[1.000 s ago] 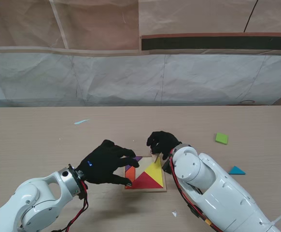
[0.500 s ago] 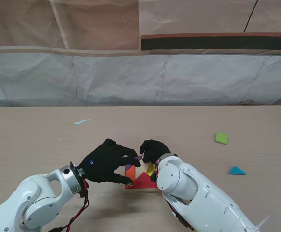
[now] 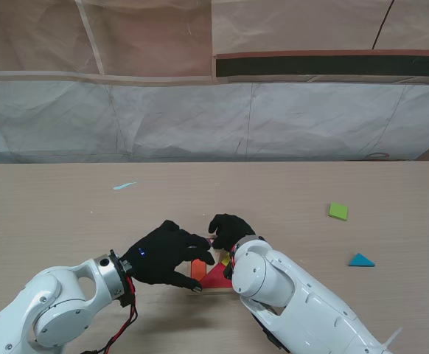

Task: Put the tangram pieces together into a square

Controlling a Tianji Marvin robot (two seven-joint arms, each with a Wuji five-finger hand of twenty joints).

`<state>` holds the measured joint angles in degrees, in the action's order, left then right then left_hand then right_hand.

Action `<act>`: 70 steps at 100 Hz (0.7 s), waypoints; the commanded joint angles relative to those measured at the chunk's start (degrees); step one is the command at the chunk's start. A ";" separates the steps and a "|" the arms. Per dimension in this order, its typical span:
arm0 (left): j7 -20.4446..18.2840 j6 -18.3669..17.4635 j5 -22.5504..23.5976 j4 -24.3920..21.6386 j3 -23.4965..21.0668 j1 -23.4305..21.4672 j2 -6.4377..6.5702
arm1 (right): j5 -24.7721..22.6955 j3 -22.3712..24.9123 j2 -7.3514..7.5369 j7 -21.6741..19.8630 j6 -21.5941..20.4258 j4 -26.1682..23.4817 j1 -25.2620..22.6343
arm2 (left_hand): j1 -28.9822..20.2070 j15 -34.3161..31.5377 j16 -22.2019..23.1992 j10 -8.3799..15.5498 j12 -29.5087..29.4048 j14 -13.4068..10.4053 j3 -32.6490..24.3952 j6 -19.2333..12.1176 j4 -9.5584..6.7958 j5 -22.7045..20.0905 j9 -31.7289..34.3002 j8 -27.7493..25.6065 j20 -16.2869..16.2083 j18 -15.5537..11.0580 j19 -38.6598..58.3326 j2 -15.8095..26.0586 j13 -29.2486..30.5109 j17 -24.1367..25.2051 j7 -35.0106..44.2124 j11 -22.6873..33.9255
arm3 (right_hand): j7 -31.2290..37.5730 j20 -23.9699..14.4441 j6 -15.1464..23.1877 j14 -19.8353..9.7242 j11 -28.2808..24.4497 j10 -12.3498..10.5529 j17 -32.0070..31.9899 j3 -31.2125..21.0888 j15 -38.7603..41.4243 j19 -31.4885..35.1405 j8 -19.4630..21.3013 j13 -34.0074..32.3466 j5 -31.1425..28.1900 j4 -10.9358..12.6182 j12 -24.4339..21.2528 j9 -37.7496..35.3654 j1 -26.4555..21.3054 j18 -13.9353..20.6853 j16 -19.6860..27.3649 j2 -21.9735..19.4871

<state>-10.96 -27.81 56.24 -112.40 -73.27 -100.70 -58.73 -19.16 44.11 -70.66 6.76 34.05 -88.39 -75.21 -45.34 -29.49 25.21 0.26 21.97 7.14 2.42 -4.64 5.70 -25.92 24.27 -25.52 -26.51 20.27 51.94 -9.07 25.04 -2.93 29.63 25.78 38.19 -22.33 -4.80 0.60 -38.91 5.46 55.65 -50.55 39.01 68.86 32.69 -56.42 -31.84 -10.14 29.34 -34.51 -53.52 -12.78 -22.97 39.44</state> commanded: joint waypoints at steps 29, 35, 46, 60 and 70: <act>-2.16 -0.90 -0.15 0.52 -0.46 -1.11 0.51 | -0.64 -1.24 -0.91 -0.28 2.48 -0.37 0.00 | -0.97 0.22 0.62 1.06 -0.20 -0.82 0.01 0.18 -1.51 0.38 -0.77 -0.36 -0.26 -0.28 0.06 2.33 0.07 0.84 -0.41 -1.31 | -2.99 -3.08 -3.31 -0.15 2.18 2.44 0.74 1.87 0.92 -0.71 0.03 2.34 2.95 2.10 -2.00 4.56 -0.76 20.75 0.68 -2.22; -1.94 -0.93 -0.05 0.57 -0.53 -1.11 0.49 | -0.13 -1.31 -1.50 0.63 3.77 -0.38 -0.06 | -0.95 0.20 0.62 1.00 -0.21 -0.90 0.04 0.23 -1.50 0.32 -0.82 -0.37 -0.27 -0.31 0.10 2.30 0.09 0.81 -0.37 -1.32 | -3.75 -3.55 -3.78 -0.02 2.34 2.84 1.41 1.79 1.44 -0.22 0.07 2.05 2.96 1.78 -2.17 5.10 -1.93 21.24 0.75 -2.00; -1.54 -1.07 0.15 0.67 -0.61 -1.15 0.45 | 0.63 -1.42 -2.12 1.05 6.74 -0.83 0.01 | -0.99 0.19 0.62 1.03 -0.20 -0.84 0.02 0.12 -1.50 0.25 -0.78 -0.39 -0.26 -0.25 0.11 2.31 0.13 0.82 -0.32 -1.28 | -5.24 -4.53 -5.07 -0.04 3.34 4.16 3.37 2.16 2.39 1.54 0.16 1.32 3.24 1.15 -3.19 6.23 -3.33 23.33 1.01 -3.46; -1.48 -1.24 0.24 0.57 -0.76 -1.26 0.45 | 0.92 -1.64 -2.75 1.62 9.62 -1.27 0.07 | -1.01 0.16 0.62 1.02 -0.23 -0.88 0.03 0.18 -1.50 0.12 -0.72 -0.41 -0.27 -0.19 0.15 2.28 0.21 0.75 -0.27 -1.32 | -6.58 -5.12 -6.43 0.31 4.68 6.09 5.02 3.47 4.22 4.25 0.44 0.49 2.85 1.58 -4.80 7.34 -3.64 23.81 1.34 -6.52; -1.25 -1.27 0.31 0.60 -0.78 -1.31 0.42 | 1.40 -1.62 -3.35 2.37 10.58 -1.12 0.05 | -1.05 0.17 0.62 1.02 -0.24 -0.85 0.03 0.15 -1.50 -0.03 -0.67 -0.42 -0.27 -0.18 0.16 2.25 0.23 0.76 -0.22 -1.31 | -8.47 -3.82 -8.11 0.88 5.35 7.62 5.23 6.15 5.39 5.50 0.44 1.17 3.41 3.15 -5.68 8.80 -1.76 22.58 1.56 -10.47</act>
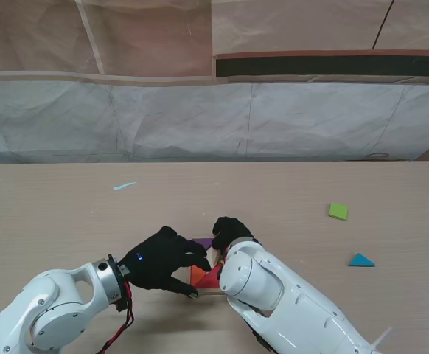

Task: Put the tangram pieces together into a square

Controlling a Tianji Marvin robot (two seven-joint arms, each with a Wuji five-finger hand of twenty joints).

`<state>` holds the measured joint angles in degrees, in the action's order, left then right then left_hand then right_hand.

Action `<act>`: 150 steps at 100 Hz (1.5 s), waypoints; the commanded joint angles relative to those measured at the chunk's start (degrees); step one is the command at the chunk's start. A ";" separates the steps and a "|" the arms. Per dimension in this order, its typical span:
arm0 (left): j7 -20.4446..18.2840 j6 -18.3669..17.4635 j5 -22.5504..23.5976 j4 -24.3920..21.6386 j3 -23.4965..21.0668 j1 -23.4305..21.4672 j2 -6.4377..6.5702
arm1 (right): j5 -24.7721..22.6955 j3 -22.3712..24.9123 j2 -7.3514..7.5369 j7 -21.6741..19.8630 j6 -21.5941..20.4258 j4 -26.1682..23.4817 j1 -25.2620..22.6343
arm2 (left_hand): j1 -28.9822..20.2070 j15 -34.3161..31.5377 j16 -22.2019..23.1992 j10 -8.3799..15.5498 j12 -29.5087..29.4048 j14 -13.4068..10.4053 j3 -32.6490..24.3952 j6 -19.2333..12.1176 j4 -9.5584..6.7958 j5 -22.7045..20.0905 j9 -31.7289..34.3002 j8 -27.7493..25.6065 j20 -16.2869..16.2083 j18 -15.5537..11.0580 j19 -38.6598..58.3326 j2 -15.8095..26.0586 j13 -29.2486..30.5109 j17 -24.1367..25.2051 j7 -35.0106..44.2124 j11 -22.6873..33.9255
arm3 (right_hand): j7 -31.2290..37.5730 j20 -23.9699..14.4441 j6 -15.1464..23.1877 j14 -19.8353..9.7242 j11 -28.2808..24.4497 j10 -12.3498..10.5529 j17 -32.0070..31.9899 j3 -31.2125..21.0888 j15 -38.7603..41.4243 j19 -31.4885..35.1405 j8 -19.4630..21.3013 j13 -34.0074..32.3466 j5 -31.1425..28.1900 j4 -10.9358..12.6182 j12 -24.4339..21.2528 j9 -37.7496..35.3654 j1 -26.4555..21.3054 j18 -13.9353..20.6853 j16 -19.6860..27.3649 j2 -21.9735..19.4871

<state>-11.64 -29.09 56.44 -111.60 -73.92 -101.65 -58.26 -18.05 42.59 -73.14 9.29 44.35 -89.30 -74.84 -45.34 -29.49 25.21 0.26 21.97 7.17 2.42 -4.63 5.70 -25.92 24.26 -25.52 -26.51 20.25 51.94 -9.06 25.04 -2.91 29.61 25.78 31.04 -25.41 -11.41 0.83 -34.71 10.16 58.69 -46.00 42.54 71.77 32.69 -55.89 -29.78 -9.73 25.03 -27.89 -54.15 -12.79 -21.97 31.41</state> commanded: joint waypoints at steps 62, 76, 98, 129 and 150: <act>-0.03 -0.15 0.60 -0.23 -0.04 -0.30 -0.09 | -12.13 -3.36 4.11 -6.91 -3.06 -0.99 1.68 | -1.03 0.12 0.63 0.98 -0.23 -0.90 0.07 0.19 -1.47 -0.42 -0.34 -0.44 -0.26 -0.16 0.17 2.26 0.49 0.74 -0.10 -1.30 | -8.71 -0.21 -2.12 4.30 3.65 3.11 -18.65 13.17 7.29 18.30 4.25 9.12 0.38 8.81 -0.92 2.30 4.23 8.90 -4.63 -11.17; 0.11 -0.19 0.84 -0.27 -0.15 -0.38 -0.10 | -15.82 -2.83 4.93 -6.52 -6.93 -1.00 0.95 | -1.06 0.12 0.63 0.96 -0.23 -0.84 0.06 0.18 -1.48 -0.43 -0.27 -0.44 -0.27 -0.20 0.20 2.27 0.52 0.69 -0.11 -1.28 | -7.20 0.04 -1.29 4.78 1.38 2.48 -23.79 12.97 5.14 13.14 5.40 11.03 -0.93 8.68 1.05 0.27 5.37 5.53 -4.13 -11.49; 0.33 0.04 0.95 -0.39 -0.34 -0.63 -0.15 | -28.58 -0.47 7.69 -4.93 -18.34 -1.51 -1.29 | -1.13 0.08 0.64 0.96 -0.23 -0.87 -0.01 0.12 -1.47 -0.45 -0.24 -0.43 -0.28 -0.20 0.23 2.63 0.62 0.62 -0.13 -1.31 | -5.21 -0.90 4.61 8.00 2.57 -0.85 -37.73 18.30 -4.66 5.25 4.23 18.04 -7.29 8.35 1.93 -5.55 15.66 -0.26 -1.46 -16.46; 1.17 0.14 1.37 -0.52 -0.58 -0.92 -0.26 | -44.63 4.46 12.38 -11.12 -33.23 -2.24 -3.95 | -1.17 0.13 0.63 1.00 -0.22 -0.83 0.06 0.19 -1.43 -0.50 -0.23 -0.42 -0.28 -0.15 0.23 2.88 0.55 0.59 -0.16 -1.34 | -9.79 2.66 7.60 7.43 13.76 -3.09 -56.57 23.58 -19.73 -9.48 -1.46 26.28 -11.12 8.82 -1.06 -5.25 24.07 -0.73 2.39 -24.37; 1.63 0.31 1.59 -0.47 -0.52 -0.98 -0.31 | -48.16 4.99 14.02 -18.34 -38.30 -2.43 -3.83 | -1.21 0.12 0.63 1.05 -0.23 -0.88 0.09 0.08 -1.42 -0.47 -0.24 -0.42 -0.28 -0.11 0.23 2.93 0.61 0.51 -0.20 -1.36 | -14.51 5.33 9.22 6.11 18.86 -4.51 -60.16 18.97 -25.81 -13.97 -4.67 30.73 -5.29 10.08 -4.10 -0.85 19.66 0.00 4.63 -19.80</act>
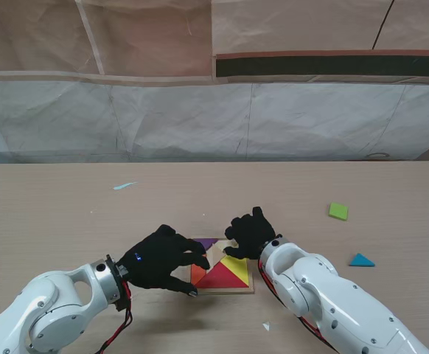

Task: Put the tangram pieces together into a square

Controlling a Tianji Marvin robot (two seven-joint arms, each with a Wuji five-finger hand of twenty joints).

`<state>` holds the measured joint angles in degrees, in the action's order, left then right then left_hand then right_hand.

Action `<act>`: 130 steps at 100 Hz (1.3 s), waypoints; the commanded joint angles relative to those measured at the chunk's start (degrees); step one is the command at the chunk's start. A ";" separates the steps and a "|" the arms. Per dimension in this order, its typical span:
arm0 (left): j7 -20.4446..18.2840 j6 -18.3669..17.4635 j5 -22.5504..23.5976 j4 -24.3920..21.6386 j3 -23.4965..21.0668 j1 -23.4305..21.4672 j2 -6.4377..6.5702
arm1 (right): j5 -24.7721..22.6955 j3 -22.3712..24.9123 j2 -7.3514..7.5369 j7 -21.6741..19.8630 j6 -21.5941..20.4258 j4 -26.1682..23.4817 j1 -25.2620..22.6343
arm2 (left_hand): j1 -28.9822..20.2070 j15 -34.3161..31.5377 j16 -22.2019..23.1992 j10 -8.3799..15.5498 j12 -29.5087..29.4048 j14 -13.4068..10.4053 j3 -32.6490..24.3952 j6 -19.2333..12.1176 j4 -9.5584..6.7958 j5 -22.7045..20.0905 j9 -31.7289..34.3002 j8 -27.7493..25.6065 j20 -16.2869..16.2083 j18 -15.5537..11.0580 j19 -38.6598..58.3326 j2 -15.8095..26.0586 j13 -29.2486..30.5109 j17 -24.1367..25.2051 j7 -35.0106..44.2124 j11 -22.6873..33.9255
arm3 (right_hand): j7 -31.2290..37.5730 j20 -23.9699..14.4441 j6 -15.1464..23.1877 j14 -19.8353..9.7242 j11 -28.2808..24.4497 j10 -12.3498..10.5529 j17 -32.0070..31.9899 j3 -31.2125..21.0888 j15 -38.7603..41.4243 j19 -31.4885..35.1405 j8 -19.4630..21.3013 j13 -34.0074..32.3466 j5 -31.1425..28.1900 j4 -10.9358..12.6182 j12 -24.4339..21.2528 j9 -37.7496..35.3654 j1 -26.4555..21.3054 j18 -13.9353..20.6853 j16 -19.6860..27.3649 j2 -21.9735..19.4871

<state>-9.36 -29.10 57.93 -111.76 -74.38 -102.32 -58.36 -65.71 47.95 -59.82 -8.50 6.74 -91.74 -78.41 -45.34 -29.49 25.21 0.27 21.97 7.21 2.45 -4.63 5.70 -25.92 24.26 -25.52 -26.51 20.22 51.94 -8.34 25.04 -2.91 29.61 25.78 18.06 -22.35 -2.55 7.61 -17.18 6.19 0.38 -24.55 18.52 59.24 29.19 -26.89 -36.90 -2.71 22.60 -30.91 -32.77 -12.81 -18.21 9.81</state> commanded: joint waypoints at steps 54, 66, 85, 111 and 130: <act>0.02 1.04 0.42 -0.50 -0.22 -0.85 -0.32 | 2.02 -3.60 0.55 0.51 -2.14 0.86 1.22 | -1.49 0.02 0.68 1.08 -0.19 -0.90 0.05 0.12 -1.40 -0.49 -0.25 -0.44 -0.32 -0.11 0.30 2.48 0.70 0.48 -0.17 -1.30 | -0.45 2.87 4.61 -1.27 1.86 -1.13 -2.47 -6.98 -2.95 -2.14 -1.22 2.92 1.66 5.60 -2.07 3.50 -3.51 0.42 0.93 1.15; 0.33 0.93 0.68 -0.54 -0.37 -0.98 -0.35 | 3.12 -4.30 0.31 1.55 -2.20 0.96 1.35 | -1.53 0.01 0.67 1.01 -0.19 -0.92 0.07 0.07 -1.39 -0.46 -0.31 -0.45 -0.36 -0.15 0.38 2.58 0.68 0.37 -0.15 -1.31 | 3.92 2.63 5.97 -1.42 1.65 -1.46 -2.26 -8.83 -2.76 -1.99 -3.22 2.80 0.87 2.43 -2.17 3.09 -3.92 0.34 0.84 2.47; 0.64 0.91 0.85 -0.55 -0.47 -1.09 -0.38 | 4.21 -5.07 0.11 2.49 -2.34 1.29 1.54 | -1.59 0.00 0.67 1.11 -0.19 -1.02 0.07 0.13 -1.39 -0.43 -0.28 -0.45 -0.38 -0.16 0.42 2.62 0.76 0.37 -0.13 -1.29 | 12.19 2.39 6.82 -1.72 1.21 -1.83 -1.80 -10.85 -2.43 -1.84 -7.81 2.32 -0.17 1.12 -2.24 2.37 -3.56 0.31 0.79 4.00; 0.65 0.95 0.87 -0.66 -0.62 -1.19 -0.39 | 4.60 -4.36 -0.07 3.89 -2.62 1.84 1.10 | -1.63 -0.02 0.68 1.04 -0.20 -1.00 0.09 0.07 -1.38 -0.42 -0.30 -0.44 -0.39 -0.15 0.41 2.69 0.79 0.39 -0.12 -1.30 | 19.72 2.12 7.19 -1.73 0.54 -2.08 -1.36 -11.68 -1.77 -1.31 -9.60 1.73 -1.64 0.04 -2.11 1.50 -3.47 0.03 0.66 5.12; 0.71 0.81 0.85 -0.66 -0.62 -1.18 -0.39 | 3.96 -3.71 0.08 3.95 -3.54 1.61 0.64 | -1.62 -0.02 0.68 1.02 -0.20 -0.94 0.10 0.06 -1.37 -0.45 -0.27 -0.44 -0.38 -0.18 0.38 2.73 0.81 0.43 -0.12 -1.31 | 22.57 2.07 8.39 -1.99 0.15 -2.32 -1.01 -12.43 -1.47 -1.15 -9.74 1.18 -2.71 -0.20 -2.00 0.78 -4.02 -0.02 0.57 6.37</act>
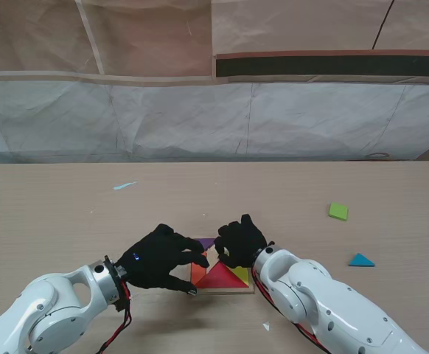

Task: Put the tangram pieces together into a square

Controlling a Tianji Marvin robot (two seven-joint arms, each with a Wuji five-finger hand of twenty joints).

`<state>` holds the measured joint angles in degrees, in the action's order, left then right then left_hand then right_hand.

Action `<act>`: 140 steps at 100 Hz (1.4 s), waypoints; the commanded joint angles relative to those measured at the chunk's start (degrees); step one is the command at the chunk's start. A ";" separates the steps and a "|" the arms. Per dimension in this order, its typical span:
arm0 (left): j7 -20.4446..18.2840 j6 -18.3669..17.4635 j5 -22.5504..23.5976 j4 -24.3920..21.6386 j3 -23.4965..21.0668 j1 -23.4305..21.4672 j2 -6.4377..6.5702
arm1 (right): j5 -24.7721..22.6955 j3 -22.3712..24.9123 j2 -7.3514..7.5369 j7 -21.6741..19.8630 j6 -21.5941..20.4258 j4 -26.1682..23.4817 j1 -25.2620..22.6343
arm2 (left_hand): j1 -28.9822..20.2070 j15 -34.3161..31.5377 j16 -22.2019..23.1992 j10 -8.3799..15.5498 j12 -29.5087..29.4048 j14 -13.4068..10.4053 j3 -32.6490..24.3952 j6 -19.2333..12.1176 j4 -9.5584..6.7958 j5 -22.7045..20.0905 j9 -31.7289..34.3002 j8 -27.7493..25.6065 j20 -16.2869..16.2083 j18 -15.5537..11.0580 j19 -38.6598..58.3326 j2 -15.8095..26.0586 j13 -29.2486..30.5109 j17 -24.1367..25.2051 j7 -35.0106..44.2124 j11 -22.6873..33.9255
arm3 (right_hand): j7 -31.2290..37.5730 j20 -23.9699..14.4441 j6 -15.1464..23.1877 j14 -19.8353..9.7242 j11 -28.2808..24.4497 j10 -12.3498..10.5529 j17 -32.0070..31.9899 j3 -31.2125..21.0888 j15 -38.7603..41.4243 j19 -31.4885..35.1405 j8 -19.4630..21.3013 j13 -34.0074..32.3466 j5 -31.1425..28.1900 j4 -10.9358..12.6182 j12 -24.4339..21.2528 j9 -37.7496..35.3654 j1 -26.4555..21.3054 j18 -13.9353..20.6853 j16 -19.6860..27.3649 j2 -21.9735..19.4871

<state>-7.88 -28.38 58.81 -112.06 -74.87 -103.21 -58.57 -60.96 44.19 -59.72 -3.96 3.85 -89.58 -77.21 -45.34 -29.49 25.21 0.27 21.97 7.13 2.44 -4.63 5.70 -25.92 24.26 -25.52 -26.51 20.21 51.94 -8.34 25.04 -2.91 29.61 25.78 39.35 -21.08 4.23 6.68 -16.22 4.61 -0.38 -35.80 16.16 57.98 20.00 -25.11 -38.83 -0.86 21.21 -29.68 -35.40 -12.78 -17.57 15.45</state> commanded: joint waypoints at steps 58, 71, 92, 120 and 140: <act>-1.03 0.56 -0.11 -0.49 -0.01 -0.39 -0.17 | 1.08 -2.08 -0.46 2.26 -2.50 0.69 0.16 | -1.63 -0.08 0.69 0.96 -0.18 -0.87 0.14 0.10 -1.37 -0.44 -0.21 -0.42 -0.41 -0.17 0.45 2.78 0.89 0.33 -0.16 -1.28 | 7.19 0.78 4.65 -1.53 -2.06 -1.65 1.17 -2.83 2.10 0.91 -3.75 -2.35 -0.62 -3.21 -0.48 -2.17 -2.94 -0.06 -0.30 2.85; -1.05 0.61 -0.05 -0.59 -0.09 -0.52 -0.17 | 0.69 -1.91 -0.39 1.87 -1.96 0.38 0.06 | -1.64 -0.06 0.68 0.94 -0.19 -0.86 0.15 0.09 -1.37 -0.48 -0.18 -0.42 -0.40 -0.16 0.42 2.74 0.90 0.36 -0.15 -1.29 | 7.58 0.74 4.43 -1.57 -2.20 -1.59 1.42 -2.60 2.36 1.19 -4.02 -2.55 -0.59 -3.25 -0.48 -2.24 -2.65 -0.03 -0.36 2.58; -0.98 0.80 0.03 -0.60 -0.03 -0.61 -0.18 | -0.64 -0.24 -0.26 1.68 -0.98 -0.41 -1.07 | -1.69 -0.03 0.68 0.99 -0.20 -0.86 0.12 0.09 -1.38 -0.52 -0.12 -0.40 -0.40 -0.12 0.42 2.75 0.89 0.34 -0.18 -1.31 | 6.80 0.68 2.44 -1.23 -2.27 -1.09 1.67 -2.06 2.70 1.56 -4.38 -2.73 0.46 -2.86 -0.47 -2.16 -1.50 -0.08 -0.45 1.77; -0.70 0.53 0.48 -0.74 -0.21 -0.44 -0.19 | -3.30 4.55 -0.48 4.24 -0.10 -3.13 -3.90 | -1.64 0.00 0.67 1.02 -0.21 -0.80 0.14 0.05 -1.37 -0.48 -0.13 -0.38 -0.39 -0.15 0.39 2.78 0.90 0.33 -0.23 -1.34 | 1.00 0.74 0.19 -0.85 -2.22 -0.56 2.00 -0.02 3.03 1.90 -2.04 -3.29 1.93 -1.85 -0.19 -2.53 0.66 -0.44 -0.52 -0.51; -0.61 0.40 0.75 -1.28 -0.83 -0.51 -0.23 | -7.07 12.66 -0.18 4.29 -1.96 -7.81 -8.54 | -1.60 0.04 0.65 1.04 -0.22 -0.85 0.14 0.07 -1.37 -0.46 -0.15 -0.37 -0.41 -0.14 0.44 2.78 0.88 0.31 -0.28 -1.37 | -14.10 -0.90 -2.27 -0.86 -1.89 -0.16 4.40 4.65 4.94 3.28 7.02 -4.80 2.42 1.76 1.12 -2.91 3.08 -0.71 -2.16 -3.98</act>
<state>-7.74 -28.02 59.60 -112.70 -75.37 -103.49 -58.63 -66.95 55.08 -60.51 1.21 2.87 -95.42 -84.56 -45.34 -29.49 25.21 0.27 21.97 7.19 2.44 -4.63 5.70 -25.92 24.26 -25.52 -26.51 20.21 51.94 -8.34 25.04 -2.91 29.61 25.78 29.67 -21.08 3.45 5.81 -17.91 3.80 3.35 -33.39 20.39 59.82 23.55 -29.03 -37.52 -2.15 21.20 -31.98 -33.66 -12.78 -18.76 13.91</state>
